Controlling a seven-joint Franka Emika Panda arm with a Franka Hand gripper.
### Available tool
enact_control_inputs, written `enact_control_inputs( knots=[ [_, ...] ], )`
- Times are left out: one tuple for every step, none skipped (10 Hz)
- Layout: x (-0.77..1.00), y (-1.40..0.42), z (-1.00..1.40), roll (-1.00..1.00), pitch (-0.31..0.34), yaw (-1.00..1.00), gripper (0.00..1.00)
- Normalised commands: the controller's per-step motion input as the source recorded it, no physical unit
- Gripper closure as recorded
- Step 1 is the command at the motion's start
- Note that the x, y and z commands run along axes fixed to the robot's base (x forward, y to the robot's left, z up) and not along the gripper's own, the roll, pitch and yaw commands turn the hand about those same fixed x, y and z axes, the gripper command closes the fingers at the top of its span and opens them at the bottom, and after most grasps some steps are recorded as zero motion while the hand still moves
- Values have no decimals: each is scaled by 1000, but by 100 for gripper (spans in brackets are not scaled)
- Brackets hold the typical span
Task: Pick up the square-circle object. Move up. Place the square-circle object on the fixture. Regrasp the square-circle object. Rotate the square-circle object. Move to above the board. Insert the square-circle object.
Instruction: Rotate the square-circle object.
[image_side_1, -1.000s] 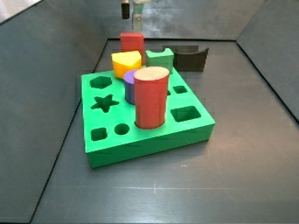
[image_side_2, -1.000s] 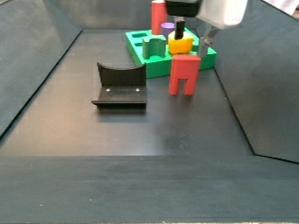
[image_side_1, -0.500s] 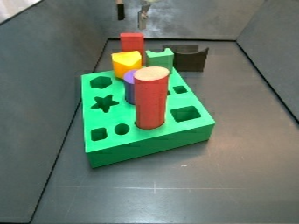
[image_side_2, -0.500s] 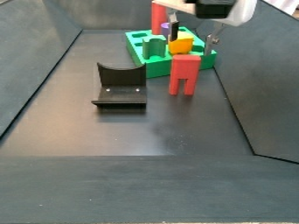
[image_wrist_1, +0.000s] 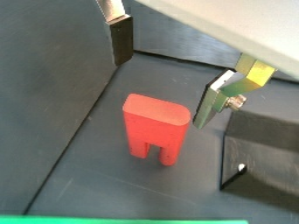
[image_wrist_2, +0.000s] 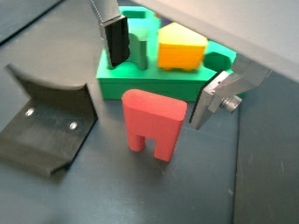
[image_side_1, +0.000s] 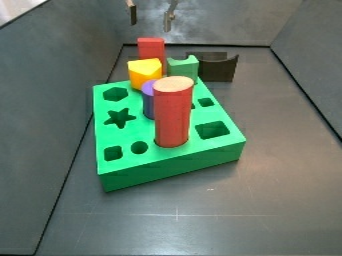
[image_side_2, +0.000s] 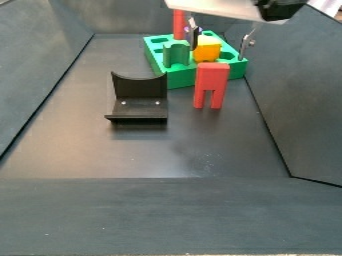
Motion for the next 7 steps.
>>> enact_control_inputs(
  knots=[
    [34, 4, -26, 6, 20, 1000, 0],
    [34, 4, -25, 8, 25, 1000, 0],
    [35, 3, -25, 9, 29, 1000, 0],
    [35, 3, -24, 12, 36, 982, 0],
    [35, 3, -23, 12, 36, 659, 0],
    [35, 3, -23, 12, 35, 420, 0],
    [36, 3, -22, 12, 35, 230, 0]
  ],
)
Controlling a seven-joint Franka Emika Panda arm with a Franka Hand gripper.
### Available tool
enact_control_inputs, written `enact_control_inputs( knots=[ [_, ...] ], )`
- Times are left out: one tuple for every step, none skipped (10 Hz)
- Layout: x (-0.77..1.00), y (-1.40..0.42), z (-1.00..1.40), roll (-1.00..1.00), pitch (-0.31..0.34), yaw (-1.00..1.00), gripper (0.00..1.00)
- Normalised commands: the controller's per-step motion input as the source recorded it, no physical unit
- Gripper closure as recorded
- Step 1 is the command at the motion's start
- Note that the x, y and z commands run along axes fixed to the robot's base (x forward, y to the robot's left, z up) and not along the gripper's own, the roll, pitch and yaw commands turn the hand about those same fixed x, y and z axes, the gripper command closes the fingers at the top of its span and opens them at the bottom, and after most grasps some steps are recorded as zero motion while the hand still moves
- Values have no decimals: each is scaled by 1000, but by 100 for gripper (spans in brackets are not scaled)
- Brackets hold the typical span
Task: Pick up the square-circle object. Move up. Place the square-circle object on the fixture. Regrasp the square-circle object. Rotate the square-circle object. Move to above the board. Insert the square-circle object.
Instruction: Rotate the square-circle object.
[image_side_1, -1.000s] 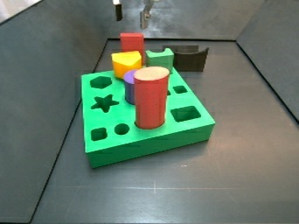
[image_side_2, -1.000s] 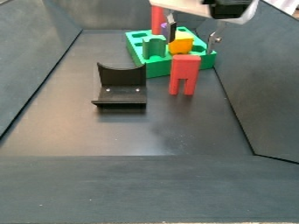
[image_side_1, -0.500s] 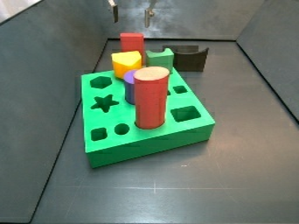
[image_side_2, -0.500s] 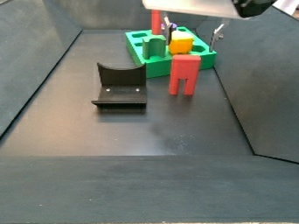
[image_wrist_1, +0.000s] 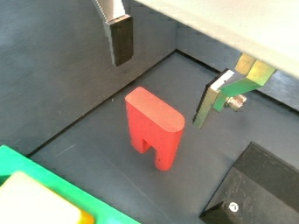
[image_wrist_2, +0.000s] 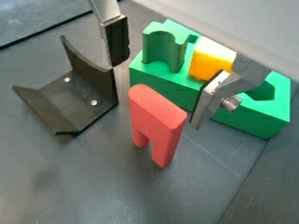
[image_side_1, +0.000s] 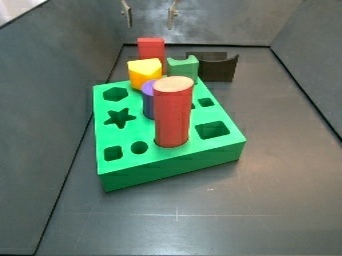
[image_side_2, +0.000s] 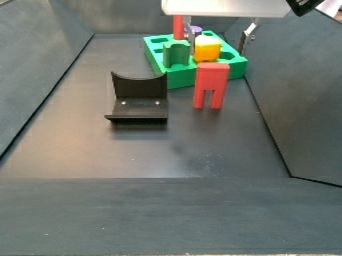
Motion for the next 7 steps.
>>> enact_control_inputs(
  knots=[
    [0, 0, -1000, 12, 35, 136, 0],
    [8, 1, -1000, 13, 25, 89, 0],
    [29, 4, -1000, 18, -11, 57, 0],
    [30, 4, -961, 20, -20, 47, 0],
    [29, 5, -760, 22, -25, 41, 0],
    [29, 5, -606, 23, -25, 40, 0],
    [33, 5, -400, 24, -24, 38, 0]
  ],
)
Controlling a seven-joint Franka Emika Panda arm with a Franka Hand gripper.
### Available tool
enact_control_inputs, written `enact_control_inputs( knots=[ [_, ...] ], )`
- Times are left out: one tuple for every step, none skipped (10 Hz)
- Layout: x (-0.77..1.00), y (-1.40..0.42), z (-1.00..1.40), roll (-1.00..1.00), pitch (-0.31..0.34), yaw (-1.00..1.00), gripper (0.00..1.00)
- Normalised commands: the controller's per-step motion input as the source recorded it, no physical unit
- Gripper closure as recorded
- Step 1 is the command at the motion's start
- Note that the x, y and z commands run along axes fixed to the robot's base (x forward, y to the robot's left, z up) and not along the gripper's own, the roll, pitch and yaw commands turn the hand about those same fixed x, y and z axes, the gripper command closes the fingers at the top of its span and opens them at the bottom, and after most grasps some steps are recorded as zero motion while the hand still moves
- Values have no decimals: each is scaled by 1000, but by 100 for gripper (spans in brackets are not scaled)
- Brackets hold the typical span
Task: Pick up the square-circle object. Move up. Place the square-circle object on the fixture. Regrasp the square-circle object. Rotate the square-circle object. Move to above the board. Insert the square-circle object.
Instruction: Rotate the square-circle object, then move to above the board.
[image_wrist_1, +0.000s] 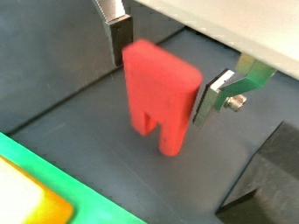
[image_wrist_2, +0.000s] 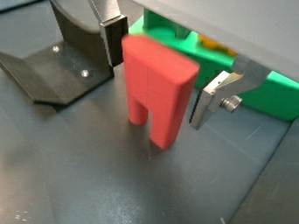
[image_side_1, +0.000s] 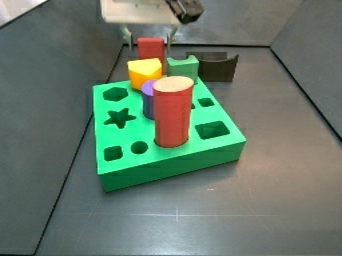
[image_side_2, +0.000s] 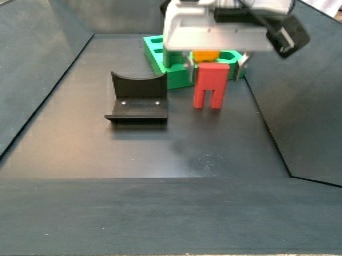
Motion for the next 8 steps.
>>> enact_control_inputs(
  knots=[
    [35, 5, -302, 25, -21, 37, 0],
    [0, 0, 0, 26, -18, 36, 100],
    [-151, 15, 1000, -209, -67, 100, 100],
    [-154, 14, 1000, -208, -57, 92, 100],
    [-151, 14, 1000, -205, -52, 80, 100],
    [-142, 14, 1000, -196, -22, 43, 100],
    [-137, 15, 1000, -187, 6, 16, 100],
    [-130, 16, 1000, -173, 19, -4, 100]
  ],
)
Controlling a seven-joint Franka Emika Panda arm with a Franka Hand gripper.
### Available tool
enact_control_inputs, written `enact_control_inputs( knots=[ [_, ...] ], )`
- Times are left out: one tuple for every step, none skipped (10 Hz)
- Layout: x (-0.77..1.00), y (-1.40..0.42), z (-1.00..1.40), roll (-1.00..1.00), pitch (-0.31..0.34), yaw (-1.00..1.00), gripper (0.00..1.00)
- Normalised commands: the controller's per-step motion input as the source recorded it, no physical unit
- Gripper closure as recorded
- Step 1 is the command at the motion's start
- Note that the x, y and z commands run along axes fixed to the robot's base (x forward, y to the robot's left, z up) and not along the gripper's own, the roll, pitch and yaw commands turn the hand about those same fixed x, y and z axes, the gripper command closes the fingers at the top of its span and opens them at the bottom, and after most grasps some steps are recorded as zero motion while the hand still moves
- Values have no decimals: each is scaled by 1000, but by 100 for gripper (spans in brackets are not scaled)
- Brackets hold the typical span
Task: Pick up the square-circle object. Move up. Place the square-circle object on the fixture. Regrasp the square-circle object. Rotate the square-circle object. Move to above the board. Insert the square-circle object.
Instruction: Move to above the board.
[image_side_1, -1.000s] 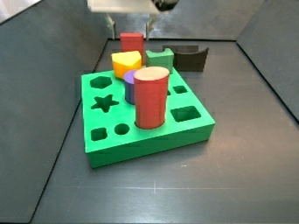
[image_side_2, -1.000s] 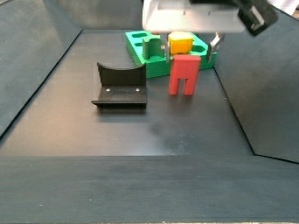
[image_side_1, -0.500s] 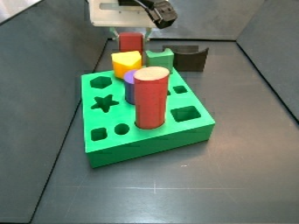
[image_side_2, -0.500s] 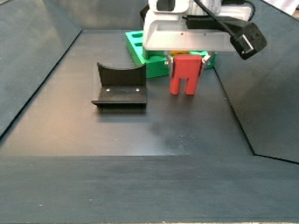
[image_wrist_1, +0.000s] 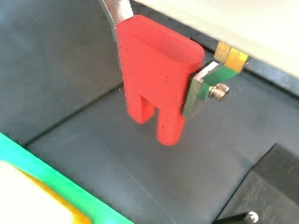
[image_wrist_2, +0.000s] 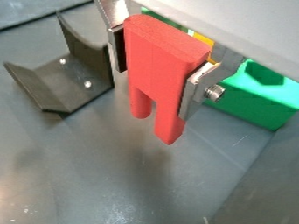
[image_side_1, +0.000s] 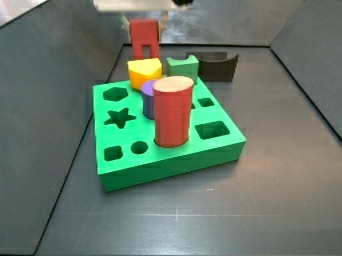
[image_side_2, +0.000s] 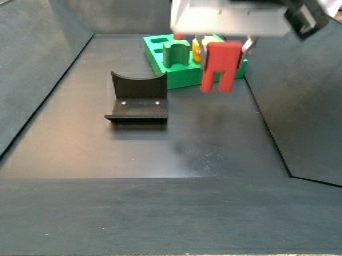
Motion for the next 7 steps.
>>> enact_control_inputs(
  knots=[
    [-130, 17, 1000, -169, 15, -7, 100],
    [-128, 18, 1000, -164, 1, -9, 100],
    [-126, 18, 1000, -161, -5, -12, 100],
    [-122, 18, 1000, -159, -3, -15, 100],
    [-121, 19, 1000, -158, 1, -16, 100],
    [-116, 21, 1000, -155, 1, -17, 100],
    [-112, 21, 1000, -153, 7, -18, 100]
  ],
)
